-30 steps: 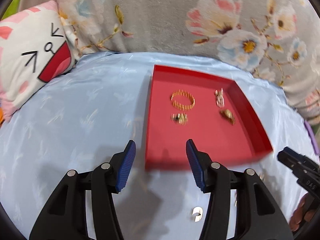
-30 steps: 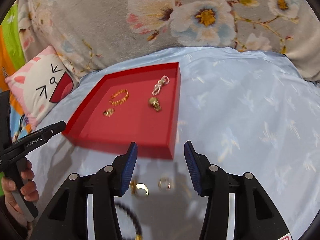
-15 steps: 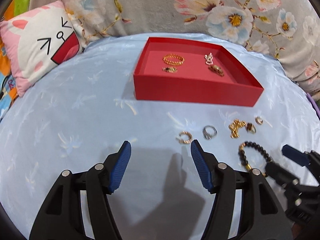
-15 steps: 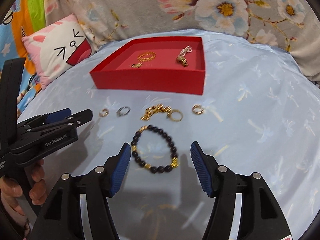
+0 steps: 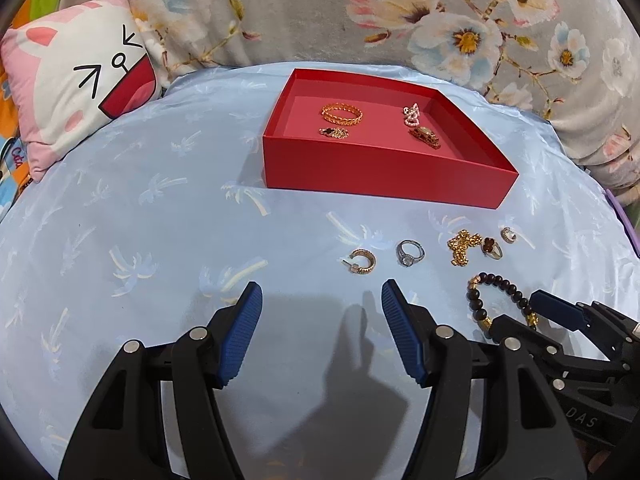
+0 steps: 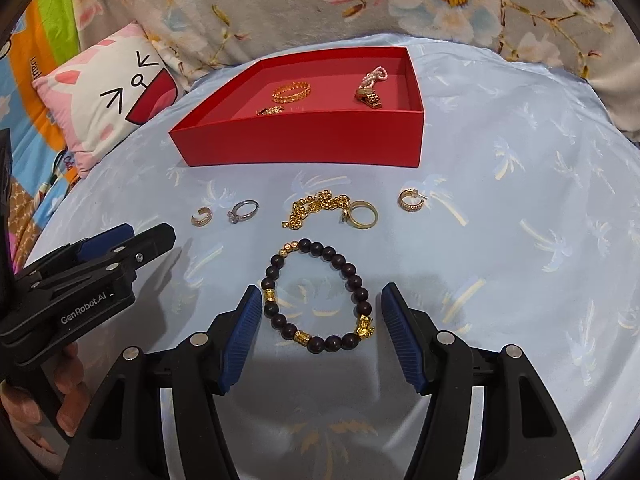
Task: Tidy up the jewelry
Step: 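Move the right tool to the black bead bracelet and grasp it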
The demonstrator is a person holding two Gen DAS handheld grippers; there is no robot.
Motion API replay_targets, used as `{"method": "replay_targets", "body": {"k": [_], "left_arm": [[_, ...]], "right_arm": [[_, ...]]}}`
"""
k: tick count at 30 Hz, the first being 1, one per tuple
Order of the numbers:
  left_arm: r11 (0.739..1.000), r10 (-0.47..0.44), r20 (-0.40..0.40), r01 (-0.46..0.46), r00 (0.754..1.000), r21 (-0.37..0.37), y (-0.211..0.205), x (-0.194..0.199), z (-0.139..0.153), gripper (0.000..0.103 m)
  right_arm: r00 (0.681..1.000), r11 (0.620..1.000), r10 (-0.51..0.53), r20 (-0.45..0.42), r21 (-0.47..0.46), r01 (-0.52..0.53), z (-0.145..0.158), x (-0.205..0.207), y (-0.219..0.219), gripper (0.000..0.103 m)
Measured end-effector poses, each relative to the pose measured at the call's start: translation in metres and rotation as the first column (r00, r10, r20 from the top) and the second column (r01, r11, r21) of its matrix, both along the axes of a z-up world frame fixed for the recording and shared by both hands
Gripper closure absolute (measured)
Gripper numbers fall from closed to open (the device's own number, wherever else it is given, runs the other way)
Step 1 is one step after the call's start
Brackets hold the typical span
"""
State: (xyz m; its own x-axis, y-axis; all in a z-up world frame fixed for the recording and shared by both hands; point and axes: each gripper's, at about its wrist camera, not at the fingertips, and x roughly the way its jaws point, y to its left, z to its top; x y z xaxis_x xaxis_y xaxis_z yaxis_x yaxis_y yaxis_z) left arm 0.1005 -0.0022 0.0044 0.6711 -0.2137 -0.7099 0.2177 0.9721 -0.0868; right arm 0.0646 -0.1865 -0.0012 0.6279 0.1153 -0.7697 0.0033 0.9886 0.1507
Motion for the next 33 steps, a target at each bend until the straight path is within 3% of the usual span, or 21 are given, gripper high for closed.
{"method": "replay_targets", "body": {"k": [5, 13, 18, 21, 23, 26, 33], "left_arm": [[1.000, -0.005, -0.002, 0.005, 1.000, -0.005, 0.000, 0.000, -0.001, 0.043], [1.000, -0.008, -0.012, 0.008, 1.000, -0.019, 0.001, 0.000, -0.002, 0.043], [1.000, -0.014, -0.013, 0.014, 1.000, -0.023, 0.001, 0.001, -0.002, 0.043], [1.000, -0.018, -0.016, 0.018, 1.000, -0.021, 0.000, 0.001, -0.002, 0.043], [1.000, -0.018, -0.016, 0.017, 1.000, -0.021, 0.001, 0.002, -0.002, 0.043], [1.000, -0.017, -0.017, 0.017, 1.000, -0.022, 0.001, 0.002, -0.002, 0.043], [0.999, -0.033, -0.024, 0.033, 0.999, -0.003, -0.006, 0.005, -0.003, 0.043]], "right_arm": [[1.000, 1.000, 0.001, -0.001, -0.019, -0.001, 0.000, 0.003, 0.002, 0.047], [0.999, 0.995, -0.032, 0.004, 0.096, 0.031, 0.000, 0.003, -0.018, 0.054], [0.998, 0.998, -0.056, -0.001, 0.021, 0.056, 0.001, 0.005, -0.013, 0.076], [0.999, 0.997, -0.048, -0.001, -0.067, 0.047, 0.001, 0.007, -0.005, 0.079], [0.999, 0.995, -0.048, -0.002, -0.088, 0.047, 0.000, 0.007, -0.005, 0.080], [0.999, 0.996, -0.053, -0.001, -0.071, 0.053, 0.000, 0.006, -0.008, 0.095], [0.997, 0.996, -0.078, 0.000, -0.045, 0.078, 0.000, -0.002, -0.015, 0.096]]}}
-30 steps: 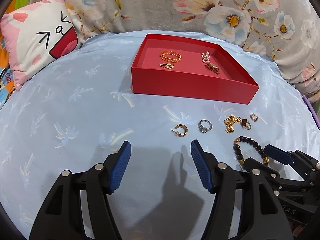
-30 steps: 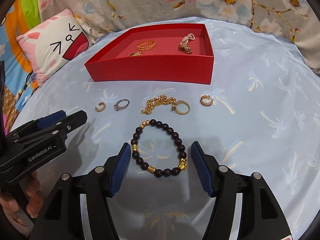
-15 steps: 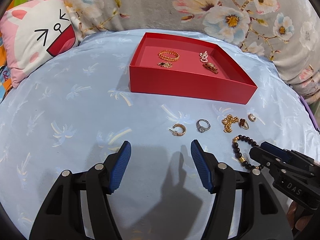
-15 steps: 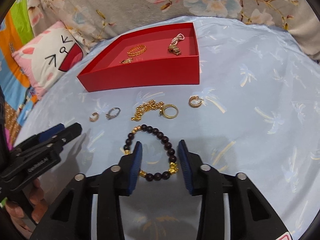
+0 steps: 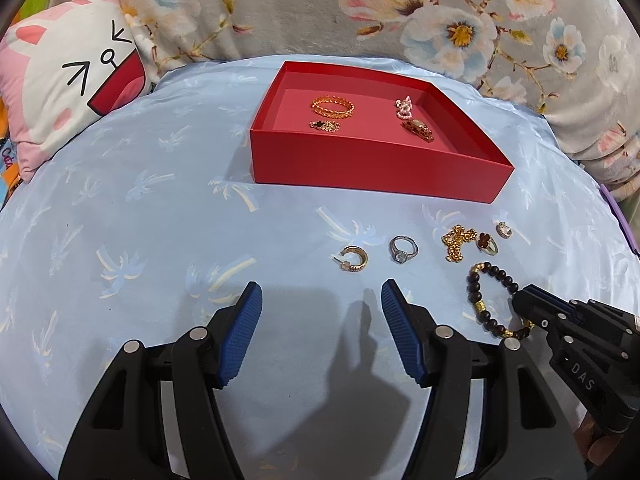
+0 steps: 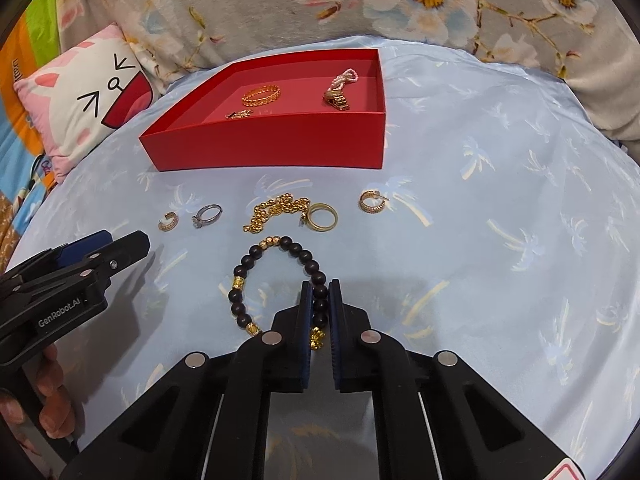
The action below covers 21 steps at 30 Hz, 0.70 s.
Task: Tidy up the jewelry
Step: 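Move the right tool to the black bead bracelet and grasp it, then lift the bead bracelet with the right tool while the left tool grasps a gold chain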
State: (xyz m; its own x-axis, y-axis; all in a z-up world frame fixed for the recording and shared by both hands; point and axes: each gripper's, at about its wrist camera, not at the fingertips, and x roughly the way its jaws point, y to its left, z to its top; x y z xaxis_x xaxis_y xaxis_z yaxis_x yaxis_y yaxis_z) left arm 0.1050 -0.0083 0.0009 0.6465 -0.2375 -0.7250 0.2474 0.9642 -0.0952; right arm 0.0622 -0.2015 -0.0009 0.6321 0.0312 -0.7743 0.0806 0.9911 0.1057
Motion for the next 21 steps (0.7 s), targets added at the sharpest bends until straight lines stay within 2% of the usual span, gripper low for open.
{"method": "replay_targets", "body": {"k": [8, 16, 21], "left_arm": [[1.000, -0.023, 0.007, 0.023, 1.000, 0.008, -0.015, 0.003, 0.002, 0.046], [0.993, -0.120, 0.024, 0.120, 0.992, -0.012, -0.052, 0.000, 0.009, 0.047], [0.987, -0.164, 0.027, 0.163, 0.986, 0.007, -0.079, 0.009, 0.009, 0.057]], "right_arm": [[0.999, 0.998, -0.046, 0.009, 0.048, 0.045, 0.000, -0.013, -0.017, 0.096], [0.998, 0.997, -0.062, 0.010, 0.051, 0.062, 0.001, -0.020, -0.024, 0.096], [0.998, 0.995, -0.069, 0.004, 0.066, 0.069, 0.000, -0.023, -0.030, 0.096]]}}
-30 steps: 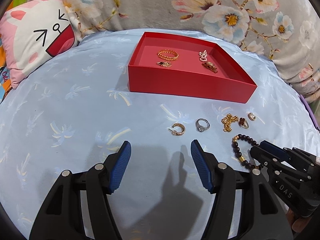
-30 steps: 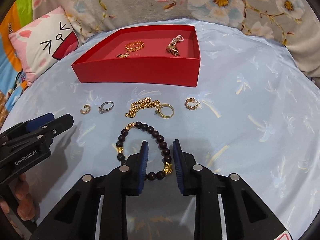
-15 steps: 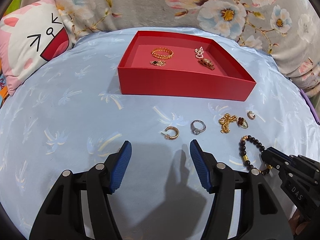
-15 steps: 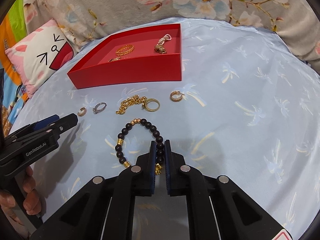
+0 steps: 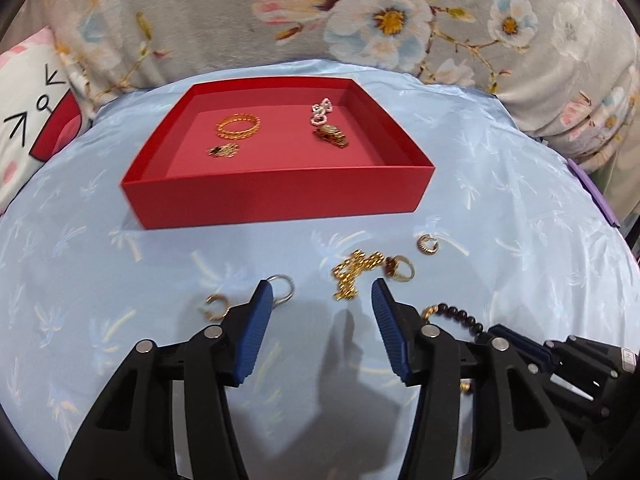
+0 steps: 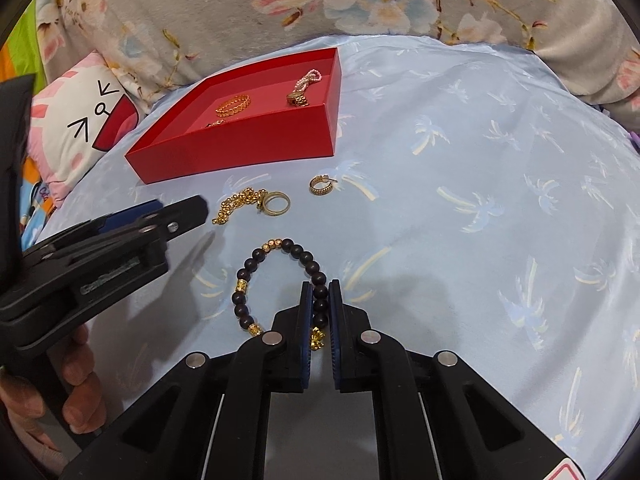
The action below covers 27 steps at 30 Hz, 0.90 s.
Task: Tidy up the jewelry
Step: 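Lift the bead bracelet with the right tool while the left tool grasps a gold chain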
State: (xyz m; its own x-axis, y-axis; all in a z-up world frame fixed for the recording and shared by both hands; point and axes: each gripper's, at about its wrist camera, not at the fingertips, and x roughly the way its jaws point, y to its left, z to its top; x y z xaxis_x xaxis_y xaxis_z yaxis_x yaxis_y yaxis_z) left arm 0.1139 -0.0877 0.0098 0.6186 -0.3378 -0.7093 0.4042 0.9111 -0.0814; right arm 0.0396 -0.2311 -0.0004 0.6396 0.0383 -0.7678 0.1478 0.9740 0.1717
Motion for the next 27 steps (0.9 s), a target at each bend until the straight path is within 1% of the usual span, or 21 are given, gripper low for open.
{"method": "replay_targets", "body": {"k": [4, 6, 7, 10, 11, 12, 18, 21, 23, 27], "left_arm": [[0.999, -0.020, -0.019, 0.020, 1.000, 0.038, -0.018, 0.010, -0.008, 0.066], [0.998, -0.035, -0.056, 0.038, 0.998, 0.043, -0.023, 0.016, -0.012, 0.074], [0.998, -0.033, -0.053, 0.036, 0.998, 0.049, -0.024, 0.016, -0.012, 0.074], [0.996, -0.033, -0.045, 0.036, 0.998, 0.076, -0.028, 0.016, -0.013, 0.080], [0.996, -0.036, -0.045, 0.039, 0.998, 0.076, -0.028, 0.016, -0.013, 0.089], [0.997, -0.039, -0.048, 0.042, 0.998, 0.071, -0.028, 0.016, -0.013, 0.097], [0.999, -0.044, -0.053, 0.045, 0.998, 0.017, -0.019, 0.016, -0.009, 0.098], [0.999, -0.040, -0.049, 0.039, 0.998, -0.029, -0.010, 0.012, 0.003, 0.098], [0.998, -0.033, -0.032, 0.031, 0.999, -0.049, -0.002, 0.008, 0.014, 0.098], [0.996, -0.018, -0.010, 0.017, 1.000, -0.089, 0.015, 0.004, 0.036, 0.098]], "right_arm": [[1.000, 1.000, 0.001, -0.002, 0.007, -0.001, 0.000, 0.000, -0.002, 0.096], [1.000, 1.000, 0.001, -0.002, 0.009, -0.001, 0.000, 0.000, -0.002, 0.096], [1.000, 1.000, 0.001, -0.002, 0.012, -0.001, 0.000, 0.000, -0.003, 0.096], [1.000, 1.000, 0.003, -0.001, 0.016, -0.003, -0.001, 0.000, -0.003, 0.096], [1.000, 1.000, 0.004, -0.001, 0.016, -0.004, -0.001, 0.000, -0.003, 0.096], [1.000, 1.000, 0.002, 0.001, 0.014, -0.002, -0.001, 0.000, -0.003, 0.096], [1.000, 1.000, 0.009, 0.015, 0.018, -0.009, 0.005, -0.001, -0.003, 0.096], [0.999, 1.000, 0.013, 0.033, 0.012, -0.013, 0.014, -0.003, -0.002, 0.096], [0.999, 1.000, 0.015, 0.042, 0.009, -0.015, 0.019, -0.003, -0.002, 0.096], [0.998, 0.999, 0.026, 0.061, 0.032, -0.028, 0.032, -0.004, -0.002, 0.096]]}}
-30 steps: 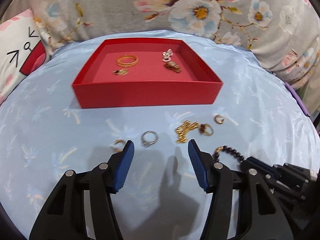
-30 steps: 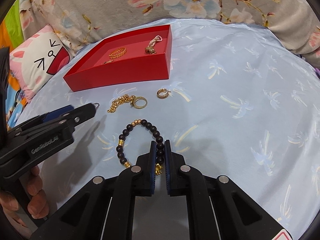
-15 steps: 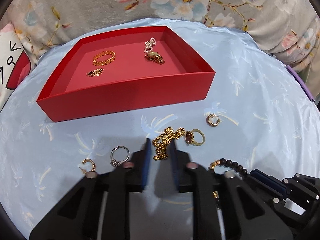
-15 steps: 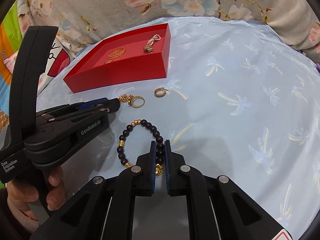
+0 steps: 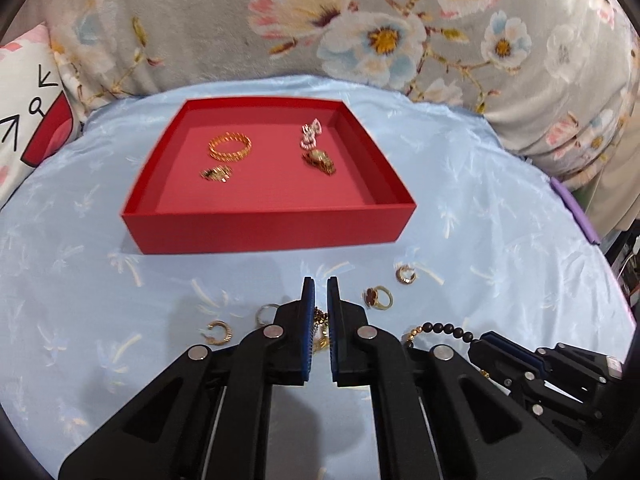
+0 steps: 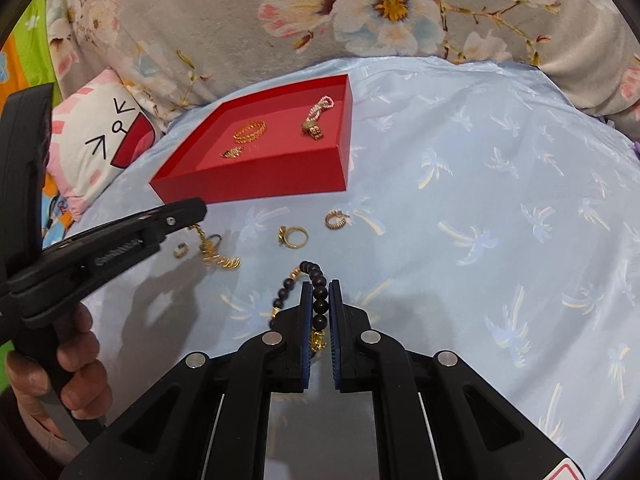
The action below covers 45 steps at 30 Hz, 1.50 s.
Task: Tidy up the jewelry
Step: 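Lift the bead bracelet with the right tool while the left tool grasps a gold chain, then carry the bead bracelet and gold chain into the red box and open both tools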
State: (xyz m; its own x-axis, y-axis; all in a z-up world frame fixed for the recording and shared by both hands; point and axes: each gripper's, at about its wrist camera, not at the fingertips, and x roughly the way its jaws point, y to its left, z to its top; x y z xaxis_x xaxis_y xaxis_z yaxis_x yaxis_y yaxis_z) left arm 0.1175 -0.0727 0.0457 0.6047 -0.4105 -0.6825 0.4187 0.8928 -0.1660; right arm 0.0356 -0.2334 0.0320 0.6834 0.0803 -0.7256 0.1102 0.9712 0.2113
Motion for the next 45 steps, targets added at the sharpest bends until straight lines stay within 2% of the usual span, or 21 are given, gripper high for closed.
{"method": "replay_targets", "body": {"k": [5, 12, 18, 23, 27, 32, 38, 45], "left_arm": [[0.999, 0.018, 0.021, -0.017, 1.000, -0.048, 0.025, 0.000, 0.030, 0.098], [0.998, 0.054, 0.073, -0.051, 0.996, -0.041, 0.053, 0.014, 0.066, 0.098], [0.997, 0.067, 0.107, -0.063, 0.992, -0.043, 0.062, 0.048, 0.088, 0.098], [0.995, 0.054, 0.098, -0.046, 0.994, -0.083, 0.056, 0.088, 0.097, 0.098], [0.994, 0.060, 0.075, -0.052, 0.995, -0.098, 0.047, 0.119, 0.087, 0.098], [0.994, 0.074, 0.000, -0.074, 0.997, -0.083, 0.041, 0.148, 0.054, 0.098], [0.995, 0.086, -0.078, -0.089, 0.993, -0.040, 0.042, 0.159, 0.015, 0.098], [0.993, 0.121, -0.101, -0.120, 0.987, 0.018, 0.042, 0.166, -0.013, 0.097]], "right_arm": [[0.999, 0.999, 0.023, 0.041, -0.031, -0.022, 0.025, 0.002, 0.003, 0.096], [0.992, 0.996, 0.073, 0.103, -0.067, -0.067, 0.063, 0.020, 0.010, 0.096], [0.980, 0.987, 0.127, 0.151, -0.122, -0.109, 0.095, 0.063, 0.023, 0.096], [0.974, 0.979, 0.163, 0.155, -0.145, -0.140, 0.107, 0.121, 0.039, 0.096], [0.977, 0.981, 0.173, 0.128, -0.116, -0.158, 0.097, 0.163, 0.048, 0.096], [0.984, 0.984, 0.172, 0.050, -0.050, -0.169, 0.060, 0.203, 0.052, 0.096], [0.990, 0.989, 0.136, -0.046, -0.057, -0.138, 0.016, 0.218, 0.039, 0.096], [0.994, 0.993, 0.074, -0.083, -0.085, -0.081, -0.006, 0.219, 0.014, 0.095]]}}
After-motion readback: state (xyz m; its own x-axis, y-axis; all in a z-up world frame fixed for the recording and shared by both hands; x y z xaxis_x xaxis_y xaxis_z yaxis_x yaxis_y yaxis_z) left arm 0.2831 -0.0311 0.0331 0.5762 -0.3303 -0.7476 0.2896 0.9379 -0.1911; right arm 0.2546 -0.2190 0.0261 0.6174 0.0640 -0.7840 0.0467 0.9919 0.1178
